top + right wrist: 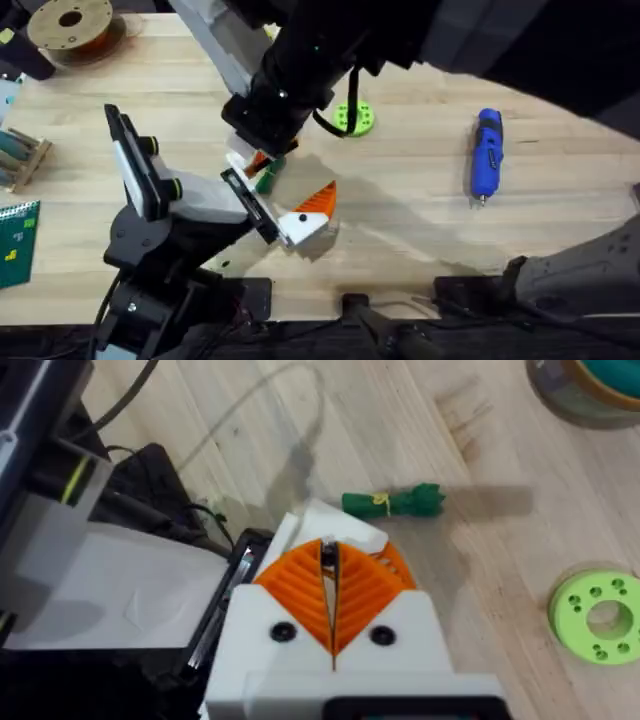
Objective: Pick up the gripper from the table and insert it into the empty holder that is missing its gripper. Then pick up a screw, insert it into the mounting hole, and use the screwdriver to tighten it. Finally, clean up the table by picking up the vegetable and placing it into the bucket.
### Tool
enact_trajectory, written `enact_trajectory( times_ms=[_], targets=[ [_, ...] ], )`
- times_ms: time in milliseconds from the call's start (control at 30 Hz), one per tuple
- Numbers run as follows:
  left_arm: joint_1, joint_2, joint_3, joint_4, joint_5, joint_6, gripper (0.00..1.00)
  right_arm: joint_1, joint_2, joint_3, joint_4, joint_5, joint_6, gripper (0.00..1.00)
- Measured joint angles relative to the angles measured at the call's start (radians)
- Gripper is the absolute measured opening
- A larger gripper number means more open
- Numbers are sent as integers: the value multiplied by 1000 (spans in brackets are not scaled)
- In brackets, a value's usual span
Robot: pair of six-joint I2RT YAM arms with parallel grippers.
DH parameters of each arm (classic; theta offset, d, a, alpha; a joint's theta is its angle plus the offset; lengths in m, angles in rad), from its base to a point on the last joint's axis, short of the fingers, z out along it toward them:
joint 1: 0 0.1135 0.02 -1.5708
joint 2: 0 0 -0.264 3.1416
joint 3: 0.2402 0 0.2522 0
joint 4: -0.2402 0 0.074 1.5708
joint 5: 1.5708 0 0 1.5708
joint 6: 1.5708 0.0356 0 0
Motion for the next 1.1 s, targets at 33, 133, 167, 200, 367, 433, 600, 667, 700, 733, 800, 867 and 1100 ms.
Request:
enact_trajectory(
  times_ms=[33,133,167,200,367,433,600,667,700,733,800,867,1100],
  targets=[
    [0,0,0,0,0,0,987,0,0,0,0,4,0,7],
    [0,0,0,0,0,0,987,0,0,0,-3,18,0,7],
    [0,0,0,0,0,0,987,0,0,0,-3,22,0,7],
    [0,0,0,0,0,0,987,0,0,0,-3,24,0,7],
    [0,0,0,0,0,0,987,0,0,0,-3,26,0,7],
    [0,0,0,0,0,0,987,0,0,0,-3,26,0,7],
    [0,0,0,0,0,0,987,0,0,0,-3,26,0,7],
    [0,0,0,0,0,0,987,0,0,0,-3,26,0,7],
    [0,0,0,0,0,0,987,0,0,0,-3,26,0,7],
    [0,0,0,0,0,0,987,0,0,0,-4,26,0,7],
    [0,0,0,0,0,0,989,0,0,0,-5,26,0,7],
    [0,0,0,0,0,0,987,0,1,0,-5,26,0,7],
    [0,0,0,-1,2,-5,987,2,20,8,-13,26,0,7]
  ],
)
